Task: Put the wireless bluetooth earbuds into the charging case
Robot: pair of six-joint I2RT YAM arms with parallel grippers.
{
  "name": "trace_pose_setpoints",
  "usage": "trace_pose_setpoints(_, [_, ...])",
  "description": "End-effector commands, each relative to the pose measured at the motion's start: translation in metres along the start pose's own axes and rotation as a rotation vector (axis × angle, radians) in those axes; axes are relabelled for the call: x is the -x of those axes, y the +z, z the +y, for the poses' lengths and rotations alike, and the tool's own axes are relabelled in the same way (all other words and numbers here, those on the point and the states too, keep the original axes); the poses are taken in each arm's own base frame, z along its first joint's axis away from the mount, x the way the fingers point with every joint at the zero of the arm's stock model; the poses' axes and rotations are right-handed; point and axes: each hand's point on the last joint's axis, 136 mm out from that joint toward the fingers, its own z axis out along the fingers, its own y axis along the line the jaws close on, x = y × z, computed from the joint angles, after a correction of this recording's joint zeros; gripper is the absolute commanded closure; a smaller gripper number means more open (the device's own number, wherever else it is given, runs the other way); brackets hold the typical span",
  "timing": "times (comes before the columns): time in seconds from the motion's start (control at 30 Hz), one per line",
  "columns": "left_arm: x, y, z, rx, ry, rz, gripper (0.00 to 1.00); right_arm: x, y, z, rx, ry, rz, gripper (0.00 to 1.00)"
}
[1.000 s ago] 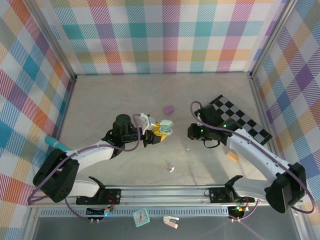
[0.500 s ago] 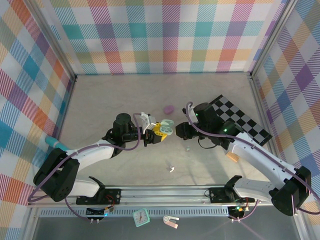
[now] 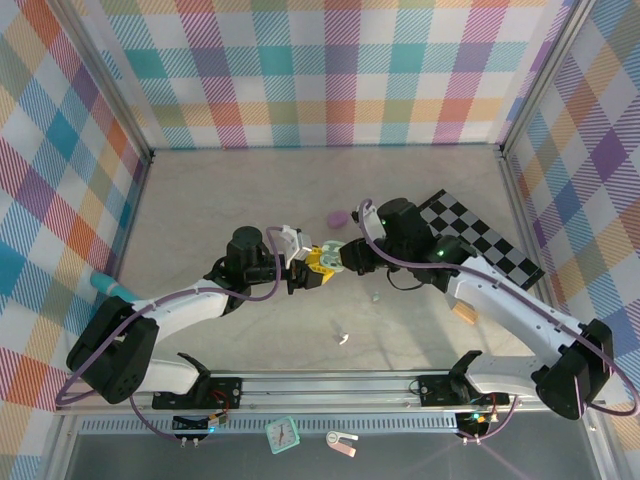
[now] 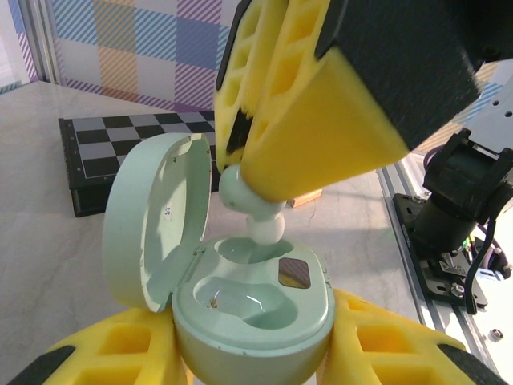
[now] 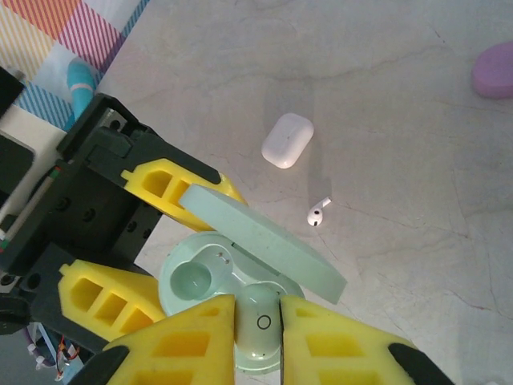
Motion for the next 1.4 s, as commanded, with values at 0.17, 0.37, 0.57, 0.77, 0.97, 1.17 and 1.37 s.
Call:
trace_pose_setpoints(0.17, [0.026,-0.004,-0.009,-0.02,0.09,-0.051,0.74,-0.005,-0.001,0.004,0.009,-0.044,0.03,0.81])
trace_pose_setpoints(0.37, [0.027,-0.003,-0.007,-0.018,0.091,-0.052,0.74,-0.01,-0.003,0.007,0.023,-0.054,0.051,0.8])
trace_pose_setpoints(0.57, [0.028,-0.004,-0.009,-0.02,0.095,-0.054,0.74,-0.006,-0.003,0.011,0.04,-0.062,0.047,0.7])
trace_pose_setpoints(0.77, [0.024,-0.005,-0.008,-0.007,0.098,-0.047,0.74,0.003,-0.017,0.009,0.007,-0.066,-0.02,0.63])
trace_pose_setpoints(0.97, [0.022,-0.009,-0.004,0.018,0.106,-0.05,0.74,0.0,-0.035,-0.003,-0.034,-0.039,-0.13,0.58])
trace_pose_setpoints(1.17, [0.022,-0.012,-0.007,0.017,0.144,-0.069,0.74,-0.024,-0.046,-0.045,-0.143,0.098,-0.191,0.58])
trace_pose_setpoints(1.37, [0.022,-0.014,-0.018,-0.037,0.222,-0.102,0.74,-0.036,-0.044,-0.045,-0.079,0.148,-0.195,0.57])
